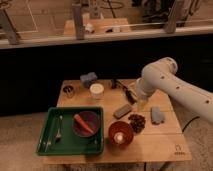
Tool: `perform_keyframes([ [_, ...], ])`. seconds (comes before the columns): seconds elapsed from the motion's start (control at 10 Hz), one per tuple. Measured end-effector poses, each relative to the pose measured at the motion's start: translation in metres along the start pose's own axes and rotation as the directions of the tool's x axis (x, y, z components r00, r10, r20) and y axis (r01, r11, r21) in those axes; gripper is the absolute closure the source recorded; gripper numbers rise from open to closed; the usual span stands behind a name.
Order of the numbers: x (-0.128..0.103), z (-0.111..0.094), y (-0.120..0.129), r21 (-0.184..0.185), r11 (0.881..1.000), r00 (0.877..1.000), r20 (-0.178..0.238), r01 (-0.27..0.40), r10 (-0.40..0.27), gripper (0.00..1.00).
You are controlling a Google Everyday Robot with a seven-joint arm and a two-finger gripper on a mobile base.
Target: Place sponge in purple bowl
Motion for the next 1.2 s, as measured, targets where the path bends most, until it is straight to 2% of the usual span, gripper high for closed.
perform_keyframes([
  [0.1, -0.001, 0.007, -0.01, 0.016, 1.0, 1.0, -0.001, 0.026, -0.026, 0.2],
  [0.3, 0.002, 0.032, -0.047, 0.091, 0.989, 0.993, -0.008, 0.115, -0.115, 0.2],
  [0.4, 0.002, 0.039, -0.056, 0.11, 0.985, 0.991, -0.005, 0.133, -0.133, 0.2],
  [1.0, 0.003, 0.039, -0.056, 0.112, 0.985, 0.991, -0.006, 0.134, -0.134, 0.2],
  [1.2, 0.003, 0.044, -0.067, 0.166, 0.975, 0.989, 0.012, 0.145, -0.149, 0.2],
])
